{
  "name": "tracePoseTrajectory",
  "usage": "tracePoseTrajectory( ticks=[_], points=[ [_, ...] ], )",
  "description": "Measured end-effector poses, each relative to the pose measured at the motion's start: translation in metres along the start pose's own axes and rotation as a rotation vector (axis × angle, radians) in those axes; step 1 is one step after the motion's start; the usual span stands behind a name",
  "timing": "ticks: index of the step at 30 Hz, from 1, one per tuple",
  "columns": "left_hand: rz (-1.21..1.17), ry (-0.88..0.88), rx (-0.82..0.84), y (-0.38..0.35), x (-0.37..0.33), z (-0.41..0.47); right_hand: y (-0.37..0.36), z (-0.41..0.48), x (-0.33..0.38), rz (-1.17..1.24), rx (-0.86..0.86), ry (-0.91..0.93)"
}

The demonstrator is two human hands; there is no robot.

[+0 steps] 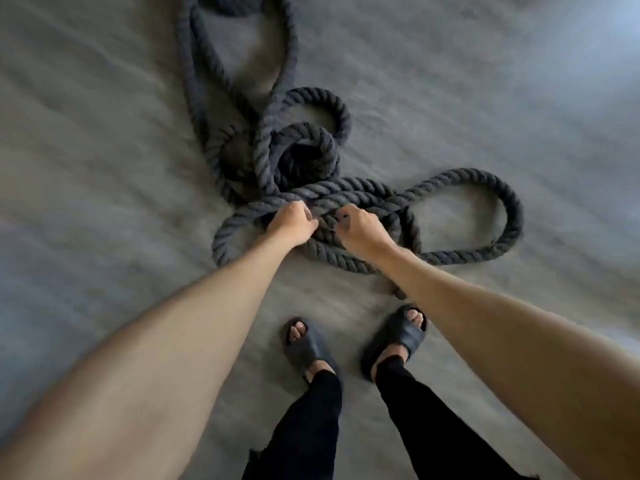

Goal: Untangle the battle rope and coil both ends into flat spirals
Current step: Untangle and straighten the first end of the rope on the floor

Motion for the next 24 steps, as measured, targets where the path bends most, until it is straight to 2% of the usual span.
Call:
tracePoseTrajectory(
  ticks=[3,8,11,13,16,18,20,24],
  points=[
    [0.094,0.106,-0.071,-0.018,0.052,0.033,-0.043,0.053,0.002,0.012,0.037,0.030],
    [0.223,0.267,-0.249,-0.029,0.149,0.072,-0.120,0.130,0.000,-0.140,0.075,0.113],
    [0.217,0.342,-0.188,-0.040,0.195,0.099,-0.146,0.167,-0.006,-0.231,-0.023,0.131],
    [0.308,0.346,-0.151,-0.049,0.213,0.112,-0.154,0.183,-0.009,-0.262,-0.090,0.137],
    [0.425,0.278,-0.238,-0.049,0.220,0.121,-0.158,0.192,-0.015,-0.288,-0.137,0.139],
    [0.379,0.242,-0.225,-0.053,0.220,0.123,-0.157,0.190,-0.019,-0.287,-0.157,0.137],
    [0.201,0.242,-0.196,-0.064,0.216,0.114,-0.153,0.181,-0.025,-0.254,-0.140,0.102],
    [0.042,0.239,-0.154,-0.088,0.185,0.075,-0.142,0.152,-0.046,-0.109,0.012,-0.020]
  ],
)
Point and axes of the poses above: each hand's wrist, its own z-axis towards the middle knuckle, its own y-axis out of the back of the hand, x = y × z, the point moved 6 cm from there along z, towards the middle knuckle, and after that the axes turned 15 degrees about -y, right-handed, at the moved point
